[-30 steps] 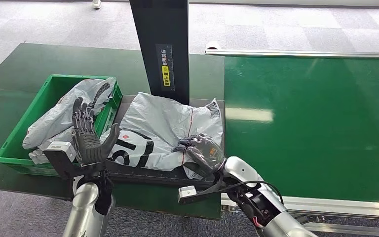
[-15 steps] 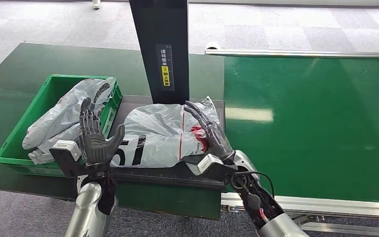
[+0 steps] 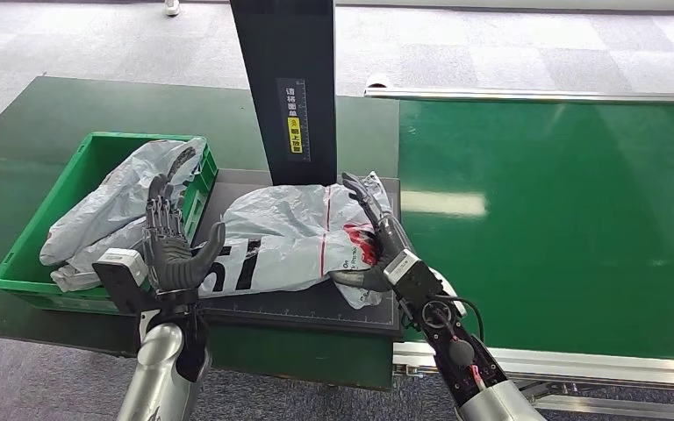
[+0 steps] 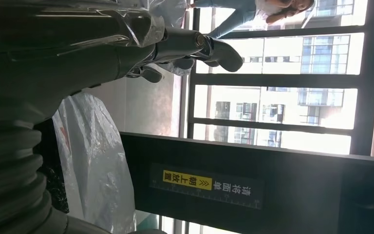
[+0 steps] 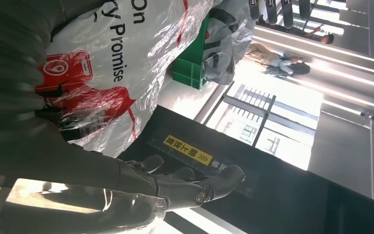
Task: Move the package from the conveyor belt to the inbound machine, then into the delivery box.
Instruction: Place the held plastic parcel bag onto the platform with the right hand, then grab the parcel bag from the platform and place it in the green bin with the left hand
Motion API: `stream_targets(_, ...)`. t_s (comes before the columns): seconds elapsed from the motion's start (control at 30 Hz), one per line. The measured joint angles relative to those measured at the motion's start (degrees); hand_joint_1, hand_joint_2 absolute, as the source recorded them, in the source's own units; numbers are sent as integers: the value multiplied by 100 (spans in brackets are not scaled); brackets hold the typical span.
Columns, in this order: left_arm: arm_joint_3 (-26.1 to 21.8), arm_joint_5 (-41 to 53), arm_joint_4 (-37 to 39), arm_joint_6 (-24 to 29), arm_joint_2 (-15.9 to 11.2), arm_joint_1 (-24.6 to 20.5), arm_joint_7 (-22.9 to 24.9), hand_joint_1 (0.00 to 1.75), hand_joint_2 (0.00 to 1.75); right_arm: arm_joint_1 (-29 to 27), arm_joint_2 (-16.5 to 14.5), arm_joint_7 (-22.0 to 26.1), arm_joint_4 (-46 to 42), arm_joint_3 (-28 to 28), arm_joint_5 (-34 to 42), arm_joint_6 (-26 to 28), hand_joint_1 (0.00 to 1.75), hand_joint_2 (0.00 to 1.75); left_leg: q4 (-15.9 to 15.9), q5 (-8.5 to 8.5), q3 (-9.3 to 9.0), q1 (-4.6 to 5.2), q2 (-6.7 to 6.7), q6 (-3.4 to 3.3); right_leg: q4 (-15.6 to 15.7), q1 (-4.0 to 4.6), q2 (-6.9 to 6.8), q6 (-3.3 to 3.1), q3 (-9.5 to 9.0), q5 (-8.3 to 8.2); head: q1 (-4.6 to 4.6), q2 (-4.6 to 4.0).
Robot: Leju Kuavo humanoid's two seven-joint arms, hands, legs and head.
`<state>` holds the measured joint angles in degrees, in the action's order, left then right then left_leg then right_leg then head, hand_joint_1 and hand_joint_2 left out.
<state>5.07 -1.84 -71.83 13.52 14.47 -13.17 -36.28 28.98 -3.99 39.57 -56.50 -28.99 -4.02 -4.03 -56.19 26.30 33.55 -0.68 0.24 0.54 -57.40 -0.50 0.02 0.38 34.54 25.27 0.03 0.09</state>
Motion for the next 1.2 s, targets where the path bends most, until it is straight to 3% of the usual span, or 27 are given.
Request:
stream_targets(0.07,3,1,9,-14,0,-5,0,0,175,-3,-15,-90,0,46,245,-286,0,175,0,0,0,0,0,0,0,0,0,0,0,0,0,0)
stream_targets(0.23,70,184,125,-85,-11,-77,4,0,175,-15,-110,-604,88,415,1778,-1950,0,175,0,0,1,0,-3,0,0,0,-1,0,-1,0,1,0)
stream_targets(0.33,182,559,289,-142,-38,-162,74,0,175,53,-190,-941,286,686,2387,-2414,0,175,0,0,1,0,-3,0,0,0,-1,0,-1,-1,0,0)
stream_targets(0.5,508,1507,688,-357,-83,-322,319,0,175,238,-278,-1350,764,895,2665,-2850,0,175,-1,-1,1,0,-3,0,0,0,0,0,-1,-1,0,0)
stream_targets(0.67,662,1922,1016,-439,-86,-471,427,0,175,428,-302,-2060,1358,880,2912,-3878,0,175,-1,0,2,0,-4,0,0,0,-1,0,0,-1,0,0)
stream_targets(0.77,656,1975,1084,-489,-81,-522,454,0,175,519,-315,-2106,1673,832,3118,-4370,0,175,0,0,3,0,-4,0,0,0,-1,0,0,-1,0,0)
stream_targets(0.87,643,2081,1092,-546,-82,-531,536,0,175,582,-326,-2141,1828,810,3290,-4449,0,175,0,0,3,0,-4,0,0,0,-1,0,-1,-1,-1,0)
stream_targets(0.97,632,2216,1085,-646,-81,-525,578,0,175,621,-335,-2138,1869,804,3315,-4196,0,175,-1,-1,3,0,-4,0,0,0,-1,0,-1,-1,-1,0)
stream_targets(1.13,769,3240,1098,-1004,-126,-484,961,0,175,623,-329,-1872,1750,831,3180,-3455,0,175,-1,0,3,0,-5,0,0,-1,-1,0,0,-1,-1,0)
stream_targets(1.2,916,3924,1209,-1043,-151,-472,1252,0,175,573,-327,-1653,1532,890,2874,-2812,0,175,-1,0,3,1,-5,0,0,-1,-1,1,1,-1,-1,0)
